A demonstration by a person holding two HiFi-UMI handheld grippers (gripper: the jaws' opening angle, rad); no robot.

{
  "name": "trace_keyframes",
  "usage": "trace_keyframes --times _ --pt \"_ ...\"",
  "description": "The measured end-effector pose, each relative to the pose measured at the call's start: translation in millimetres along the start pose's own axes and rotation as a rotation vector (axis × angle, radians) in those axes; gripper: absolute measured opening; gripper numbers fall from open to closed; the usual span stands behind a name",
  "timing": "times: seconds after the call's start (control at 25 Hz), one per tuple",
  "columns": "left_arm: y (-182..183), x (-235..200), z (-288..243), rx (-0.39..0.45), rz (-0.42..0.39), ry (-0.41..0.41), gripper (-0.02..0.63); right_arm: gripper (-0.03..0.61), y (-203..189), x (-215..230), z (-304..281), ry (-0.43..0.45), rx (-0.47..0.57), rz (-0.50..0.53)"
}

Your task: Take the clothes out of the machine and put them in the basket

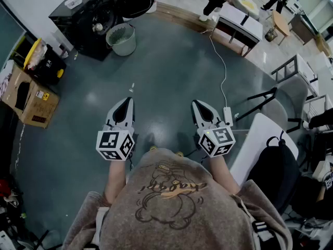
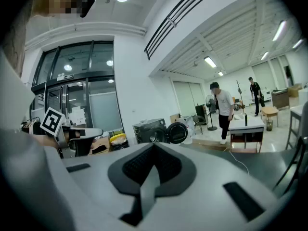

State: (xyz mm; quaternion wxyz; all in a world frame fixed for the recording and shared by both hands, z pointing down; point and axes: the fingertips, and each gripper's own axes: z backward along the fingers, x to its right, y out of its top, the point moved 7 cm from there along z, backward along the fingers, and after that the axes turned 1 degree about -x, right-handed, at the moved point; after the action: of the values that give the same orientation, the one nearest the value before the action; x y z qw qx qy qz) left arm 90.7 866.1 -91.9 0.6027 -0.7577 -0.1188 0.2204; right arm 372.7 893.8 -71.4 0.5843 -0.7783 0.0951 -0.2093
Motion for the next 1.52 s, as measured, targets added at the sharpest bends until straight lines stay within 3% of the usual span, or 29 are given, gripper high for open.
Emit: trace_keyframes --times 0.6,0.96,1.24,1.52 --pt "-3 -17 4 -0.036 -0.001 -0.022 0.006 -0.003 -12 -23 -9 0.011 0.003 -0.053" --pt "-10 -34 -5 -0.061 0.003 -0.092 0.006 -0.003 -24 -36 -17 -0.031 -0.013 -0.046" --pt "-5 -51 -28 -0.064 0.011 -0.094 0.006 -0.003 -19 -30 -44 -0.036 -0.022 -0.052" --pt "1 -87 -90 -0.068 0.018 -0.074 0.006 -0.003 -13 2 -116 -0.014 -0.028 -0.062"
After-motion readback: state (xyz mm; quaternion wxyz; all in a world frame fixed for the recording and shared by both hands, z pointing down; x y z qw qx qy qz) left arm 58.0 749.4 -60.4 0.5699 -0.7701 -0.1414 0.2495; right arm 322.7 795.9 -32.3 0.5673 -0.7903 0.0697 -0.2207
